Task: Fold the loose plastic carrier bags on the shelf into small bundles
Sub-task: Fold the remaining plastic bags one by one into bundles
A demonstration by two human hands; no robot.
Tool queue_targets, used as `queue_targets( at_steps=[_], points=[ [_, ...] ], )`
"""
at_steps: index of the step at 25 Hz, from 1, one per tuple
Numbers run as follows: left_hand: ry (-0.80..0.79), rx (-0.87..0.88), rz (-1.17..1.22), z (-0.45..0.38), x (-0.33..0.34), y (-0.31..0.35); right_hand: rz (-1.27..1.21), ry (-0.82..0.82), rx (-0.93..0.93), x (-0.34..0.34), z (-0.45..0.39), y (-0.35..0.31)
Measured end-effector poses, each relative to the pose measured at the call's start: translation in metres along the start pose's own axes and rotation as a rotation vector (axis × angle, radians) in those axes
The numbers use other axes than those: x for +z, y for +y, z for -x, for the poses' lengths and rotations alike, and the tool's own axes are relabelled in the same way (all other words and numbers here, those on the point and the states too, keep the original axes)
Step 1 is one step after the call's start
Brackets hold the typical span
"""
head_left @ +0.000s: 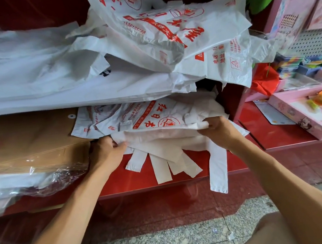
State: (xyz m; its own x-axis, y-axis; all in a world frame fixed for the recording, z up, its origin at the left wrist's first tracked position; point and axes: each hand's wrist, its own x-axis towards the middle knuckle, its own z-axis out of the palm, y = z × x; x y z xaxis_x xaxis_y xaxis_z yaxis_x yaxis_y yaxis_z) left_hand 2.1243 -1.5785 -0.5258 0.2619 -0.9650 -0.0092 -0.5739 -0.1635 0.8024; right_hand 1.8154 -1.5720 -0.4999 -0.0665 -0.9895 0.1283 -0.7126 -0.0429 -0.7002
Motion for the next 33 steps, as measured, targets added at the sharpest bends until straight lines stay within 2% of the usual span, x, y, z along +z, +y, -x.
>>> queue_targets(
  at_steps=[3, 5, 7, 10, 12, 14, 16, 18, 20, 22, 24, 26, 27, 30, 31, 33],
  points=[
    [0.038, -0.012, 0.166, 0.002, -0.004, 0.007, -0.261, 0.042, 0.167, -0.004, -0.001, -0.005],
    [0.071, -0.040, 0.098, 0.003, -0.007, 0.008, -0.244, -0.044, 0.324, -0.006, 0.003, -0.010],
    [0.009, -0.053, 0.060, 0.007, -0.010, 0.012, -0.246, -0.158, 0.418, -0.008, 0.005, -0.017],
    [-0.233, -0.018, 0.249, 0.008, -0.025, 0.024, -0.430, -0.310, 0.323, -0.016, 0.006, -0.018],
    [-0.290, 0.068, 0.240, 0.010, -0.031, 0.030, -0.487, -0.395, 0.201, -0.017, 0.006, -0.015],
    [-0.213, 0.117, 0.164, 0.013, -0.033, 0.032, -0.362, -0.362, 0.114, -0.012, 0.004, -0.013],
    [-0.132, 0.144, 0.134, 0.017, -0.032, 0.034, -0.297, -0.237, 0.030, -0.009, 0.003, -0.014],
    [-0.076, 0.172, 0.162, 0.017, -0.034, 0.035, -0.390, -0.070, -0.018, -0.012, -0.001, -0.012],
    [-0.092, 0.153, 0.269, 0.019, -0.039, 0.038, -0.556, 0.025, 0.010, -0.018, -0.002, -0.010],
    [-0.173, 0.066, 0.424, 0.020, -0.038, 0.037, -0.690, -0.011, 0.080, -0.021, 0.001, -0.013],
    [-0.221, -0.022, 0.509, 0.020, -0.033, 0.034, -0.707, -0.160, 0.196, -0.020, 0.005, -0.015],
    [-0.173, -0.104, 0.550, 0.019, -0.027, 0.030, -0.637, -0.370, 0.319, -0.017, 0.011, -0.015],
    [-0.139, -0.142, 0.565, 0.018, -0.025, 0.029, -0.618, -0.404, 0.346, -0.015, 0.012, -0.014],
    [-0.071, -0.232, 0.668, 0.015, -0.021, 0.027, -0.742, -0.254, 0.379, -0.008, 0.005, -0.014],
    [-0.070, -0.265, 0.705, 0.016, -0.020, 0.027, -0.692, -0.181, 0.361, -0.004, 0.004, -0.016],
    [-0.135, -0.311, 0.691, 0.020, -0.015, 0.028, -0.303, -0.039, 0.200, 0.004, 0.003, -0.019]
  ],
)
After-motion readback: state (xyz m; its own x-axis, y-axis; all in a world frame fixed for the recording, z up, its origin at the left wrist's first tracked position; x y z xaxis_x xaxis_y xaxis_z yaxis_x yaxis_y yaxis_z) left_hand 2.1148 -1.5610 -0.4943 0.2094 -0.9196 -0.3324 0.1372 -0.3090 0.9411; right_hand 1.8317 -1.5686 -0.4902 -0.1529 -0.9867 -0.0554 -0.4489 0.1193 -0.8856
